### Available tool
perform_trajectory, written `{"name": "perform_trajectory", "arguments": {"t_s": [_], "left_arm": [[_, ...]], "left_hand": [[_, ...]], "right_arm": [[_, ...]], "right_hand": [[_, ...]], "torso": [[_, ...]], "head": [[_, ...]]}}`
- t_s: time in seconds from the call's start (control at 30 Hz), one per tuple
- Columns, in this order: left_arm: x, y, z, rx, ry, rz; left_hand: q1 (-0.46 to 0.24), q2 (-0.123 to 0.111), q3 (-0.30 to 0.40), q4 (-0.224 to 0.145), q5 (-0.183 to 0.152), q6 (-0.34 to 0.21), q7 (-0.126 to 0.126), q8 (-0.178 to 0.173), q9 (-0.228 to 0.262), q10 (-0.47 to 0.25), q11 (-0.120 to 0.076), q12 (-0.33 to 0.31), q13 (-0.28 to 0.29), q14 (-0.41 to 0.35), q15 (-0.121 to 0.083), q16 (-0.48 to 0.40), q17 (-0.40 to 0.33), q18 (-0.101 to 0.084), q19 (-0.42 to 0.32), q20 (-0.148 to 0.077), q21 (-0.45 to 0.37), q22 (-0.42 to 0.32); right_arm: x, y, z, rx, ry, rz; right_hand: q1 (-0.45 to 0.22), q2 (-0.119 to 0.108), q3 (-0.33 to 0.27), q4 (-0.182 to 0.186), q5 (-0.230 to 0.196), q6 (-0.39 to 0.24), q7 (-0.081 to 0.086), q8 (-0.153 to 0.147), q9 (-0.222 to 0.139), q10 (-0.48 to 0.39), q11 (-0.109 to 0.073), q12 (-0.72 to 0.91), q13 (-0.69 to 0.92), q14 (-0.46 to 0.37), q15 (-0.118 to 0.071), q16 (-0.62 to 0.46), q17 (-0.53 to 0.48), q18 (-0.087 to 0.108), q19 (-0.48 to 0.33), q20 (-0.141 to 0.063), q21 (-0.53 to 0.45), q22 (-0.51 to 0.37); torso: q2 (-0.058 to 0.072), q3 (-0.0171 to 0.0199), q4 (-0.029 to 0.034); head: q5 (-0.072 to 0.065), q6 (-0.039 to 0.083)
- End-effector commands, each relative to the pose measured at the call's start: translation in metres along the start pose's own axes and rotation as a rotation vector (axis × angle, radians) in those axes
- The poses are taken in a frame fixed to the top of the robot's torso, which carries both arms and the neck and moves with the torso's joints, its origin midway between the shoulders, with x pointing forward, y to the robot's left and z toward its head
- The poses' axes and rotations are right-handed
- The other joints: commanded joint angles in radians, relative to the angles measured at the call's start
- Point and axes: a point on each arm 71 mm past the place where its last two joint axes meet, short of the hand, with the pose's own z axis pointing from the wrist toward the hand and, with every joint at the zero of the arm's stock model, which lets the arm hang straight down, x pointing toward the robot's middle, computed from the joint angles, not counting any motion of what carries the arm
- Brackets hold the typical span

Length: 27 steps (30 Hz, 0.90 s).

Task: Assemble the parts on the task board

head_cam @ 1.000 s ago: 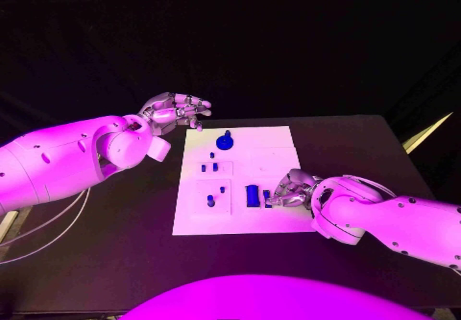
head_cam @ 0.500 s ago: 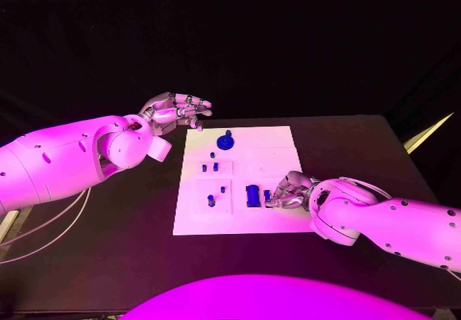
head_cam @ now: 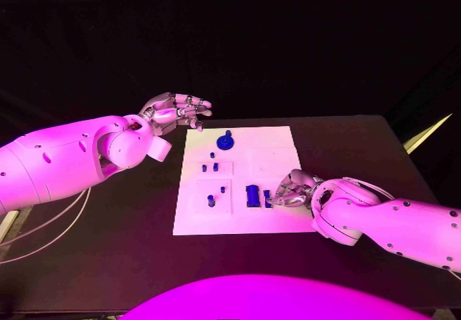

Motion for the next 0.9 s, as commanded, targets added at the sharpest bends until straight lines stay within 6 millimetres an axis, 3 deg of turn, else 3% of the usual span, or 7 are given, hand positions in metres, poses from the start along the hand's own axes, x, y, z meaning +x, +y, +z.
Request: {"name": "perform_trajectory", "arguments": {"t_s": [0.03, 0.37, 0.43, 0.57, 0.63, 0.73, 0.9], "left_arm": [[0.000, 0.000, 0.000, 0.003, 0.001, -0.002], [-0.003, 0.005, -0.001, 0.013, -0.033, -0.010], [-0.004, 0.009, 0.000, 0.022, -0.051, -0.014], [-0.004, 0.015, 0.002, 0.042, -0.089, -0.023], [-0.006, 0.018, 0.003, 0.054, -0.117, -0.028], [-0.010, 0.023, 0.008, 0.073, -0.171, -0.038], [-0.016, 0.030, 0.014, 0.096, -0.242, -0.043]], "left_hand": [[-0.009, 0.002, 0.005, 0.011, 0.003, -0.015, 0.003, 0.028, 0.015, -0.011, 0.005, 0.012, 0.015, -0.006, -0.001, -0.012, 0.004, -0.003, 0.016, 0.003, -0.018, -0.012], [-0.032, -0.011, -0.013, 0.027, -0.001, -0.022, 0.002, 0.030, 0.014, -0.016, 0.006, 0.014, 0.014, -0.014, 0.003, -0.015, 0.004, -0.004, 0.011, 0.007, -0.031, -0.020], [-0.047, -0.026, -0.040, 0.050, -0.005, -0.033, -0.004, 0.037, 0.014, -0.027, 0.005, 0.017, 0.015, -0.084, 0.009, -0.059, -0.014, -0.006, -0.032, 0.017, -0.088, -0.053], [-0.038, -0.032, -0.081, 0.085, -0.018, -0.061, -0.015, 0.050, 0.013, -0.054, 0.017, 0.009, 0.000, -0.204, 0.035, -0.208, -0.084, -0.010, -0.099, 0.049, -0.246, -0.161], [-0.016, -0.029, -0.111, 0.112, -0.034, -0.073, -0.027, 0.057, 0.006, -0.059, 0.031, -0.004, -0.024, -0.227, 0.056, -0.349, -0.141, -0.004, -0.107, 0.081, -0.372, -0.262], [0.016, -0.021, -0.140, 0.139, -0.034, -0.076, -0.036, 0.059, -0.015, -0.055, 0.042, -0.030, -0.057, -0.231, 0.073, -0.503, -0.178, -0.004, -0.087, 0.098, -0.483, -0.364], [0.052, -0.013, -0.160, 0.166, -0.034, -0.071, -0.044, 0.048, -0.054, -0.051, 0.039, -0.092, -0.104, -0.240, 0.087, -0.710, -0.204, -0.005, -0.117, 0.126, -0.617, -0.487]], "right_arm": [[-0.003, 0.000, -0.003, -0.047, -0.015, 0.046], [-0.040, 0.000, -0.001, -0.243, -0.134, 0.292], [-0.052, -0.004, 0.005, -0.277, -0.163, 0.378], [-0.073, -0.015, 0.020, -0.308, -0.199, 0.525], [-0.084, -0.021, 0.028, -0.319, -0.220, 0.593], [-0.102, -0.032, 0.041, -0.340, -0.263, 0.680], [-0.125, -0.044, 0.058, -0.368, -0.329, 0.761]], "right_hand": [[0.003, 0.000, -0.061, -0.002, -0.015, -0.023, 0.004, -0.026, -0.017, 0.020, -0.008, 0.012, 0.164, 0.094, -0.002, -0.005, 0.220, -0.010, 0.067, -0.011, 0.000, 0.238], [0.090, 0.024, -0.153, 0.012, -0.002, -0.124, 0.045, -0.086, -0.034, -0.120, 0.029, -0.226, 0.035, 0.046, 0.028, -0.120, 0.052, 0.052, -0.036, 0.017, -0.380, 0.136], [0.112, 0.035, -0.150, 0.013, 0.009, -0.138, 0.053, -0.095, -0.035, -0.168, 0.035, -0.301, -0.011, 0.027, 0.034, -0.166, -0.002, 0.071, -0.072, 0.023, -0.505, 0.095], [0.161, 0.046, -0.117, 0.007, 0.026, -0.180, 0.080, -0.104, -0.030, -0.429, 0.064, -0.676, -0.261, -0.141, 0.064, -0.488, -0.329, 0.143, -0.273, 0.050, -1.088, -0.132], [0.182, 0.047, -0.094, 0.004, 0.020, -0.203, 0.097, -0.100, -0.038, -0.486, 0.082, -0.728, -0.325, -0.258, 0.084, -0.708, -0.510, 0.143, -0.315, 0.065, -1.165, -0.204], [0.212, 0.044, -0.041, -0.002, 0.024, -0.248, 0.116, -0.108, -0.062, -0.571, 0.111, -0.855, -0.466, -0.374, 0.115, -0.890, -0.580, 0.140, -0.398, 0.098, -1.291, -0.326], [0.228, 0.030, 0.016, -0.012, 0.019, -0.234, 0.130, -0.144, -0.151, -0.538, 0.144, -1.071, -0.824, -0.496, 0.173, -1.192, -0.746, 0.145, -0.533, 0.170, -1.358, -0.608]], "torso": [[-0.004, -0.0018, -0.0019], [-0.025, -0.0101, -0.0141], [-0.034, -0.0130, -0.0188], [-0.045, -0.0121, -0.0226], [-0.051, -0.0105, -0.0229], [-0.060, -0.0077, -0.0207], [-0.072, -0.0030, -0.0188]], "head": [[-0.001, 0.000], [-0.002, 0.000], [-0.002, 0.000], [-0.001, 0.000], [-0.002, 0.000], [-0.004, 0.000], [-0.002, 0.005]]}}
